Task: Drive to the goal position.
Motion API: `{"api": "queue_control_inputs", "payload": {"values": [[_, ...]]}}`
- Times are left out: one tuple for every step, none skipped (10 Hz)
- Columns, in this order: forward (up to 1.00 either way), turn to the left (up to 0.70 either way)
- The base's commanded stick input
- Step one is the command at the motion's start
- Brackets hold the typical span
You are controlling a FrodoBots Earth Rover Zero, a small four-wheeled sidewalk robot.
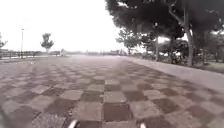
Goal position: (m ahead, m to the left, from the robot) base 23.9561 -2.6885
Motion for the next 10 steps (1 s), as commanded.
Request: {"api": "queue_control_inputs", "payload": {"values": [[0.7, 0.0], [0.7, 0.0], [0.7, 0.0], [0.7, 0.0], [0.7, 0.0], [0.7, 0.0], [0.7, 0.0], [0.7, 0.0], [0.7, 0.0], [0.7, 0.0]]}}
